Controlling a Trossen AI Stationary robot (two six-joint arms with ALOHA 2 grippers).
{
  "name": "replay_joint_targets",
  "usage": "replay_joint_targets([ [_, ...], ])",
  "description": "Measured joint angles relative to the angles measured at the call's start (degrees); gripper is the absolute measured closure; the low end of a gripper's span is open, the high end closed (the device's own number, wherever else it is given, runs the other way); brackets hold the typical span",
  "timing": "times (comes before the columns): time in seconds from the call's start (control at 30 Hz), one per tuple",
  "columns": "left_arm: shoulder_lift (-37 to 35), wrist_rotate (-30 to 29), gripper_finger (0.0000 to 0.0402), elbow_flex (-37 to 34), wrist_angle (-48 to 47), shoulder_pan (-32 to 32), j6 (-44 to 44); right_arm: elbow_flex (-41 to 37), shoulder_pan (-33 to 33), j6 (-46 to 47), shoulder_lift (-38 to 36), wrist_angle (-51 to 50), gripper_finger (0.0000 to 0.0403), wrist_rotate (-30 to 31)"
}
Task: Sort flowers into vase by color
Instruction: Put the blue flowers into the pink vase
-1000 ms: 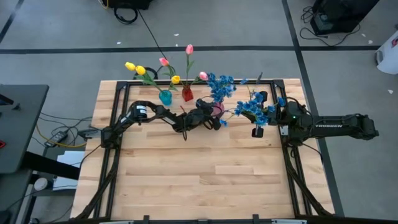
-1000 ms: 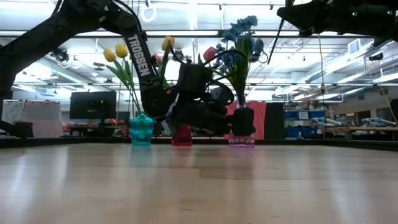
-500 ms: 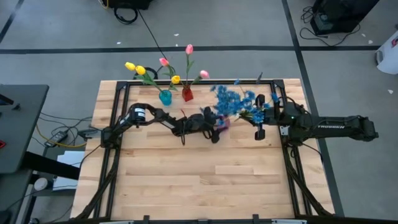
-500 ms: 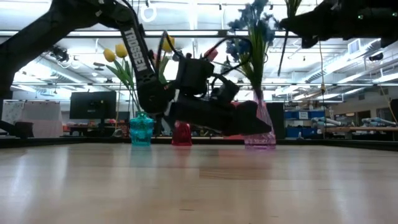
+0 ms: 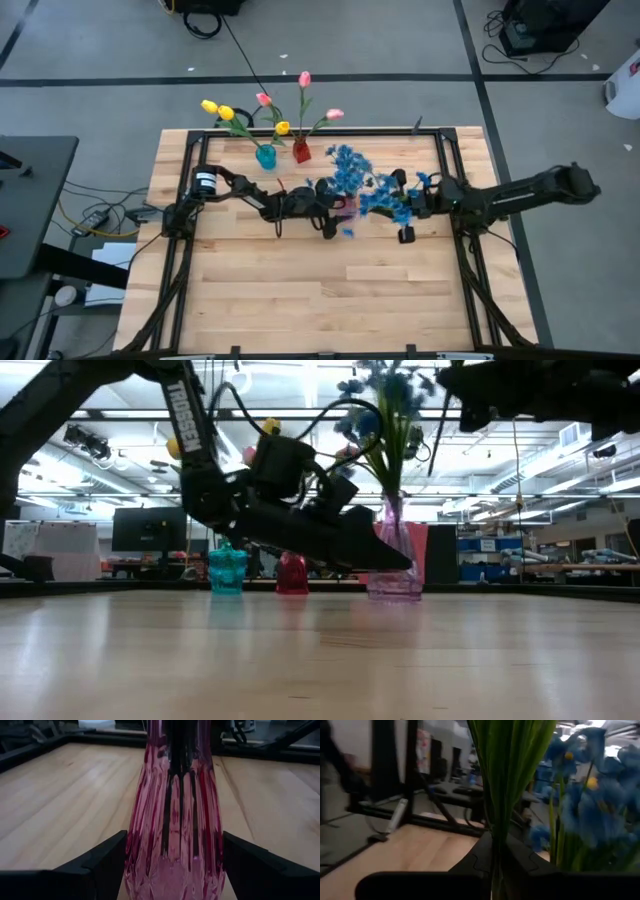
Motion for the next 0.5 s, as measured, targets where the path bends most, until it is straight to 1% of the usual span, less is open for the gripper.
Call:
replay_joint_targets([
  [0.1, -0.47, -0.09, 0.0108, -1.52, 0.74, -0.95, -0.18, -0.09, 3.31, -1.29, 6.54, 6.76, 0.0367, 6.62],
  [0.2, -0.75, -0.07, 0.0107, -2.69, 1.88, -2.33, -0.57, -0.05, 5.30, -3.86, 11.50, 13.16, 0.0367, 10.86],
  [0.37, -0.76, -1.11, 0.0107, -3.70, 3.07, -4.18, -1.42, -0.07, 7.43, -8.36, 16.82, 20.11, 0.0367, 13.03],
  [0.5, -0.76, -1.23, 0.0106, -3.68, 3.02, -4.48, -0.32, -0.07, 8.53, -11.23, 18.26, 22.09, 0.0367, 14.95],
])
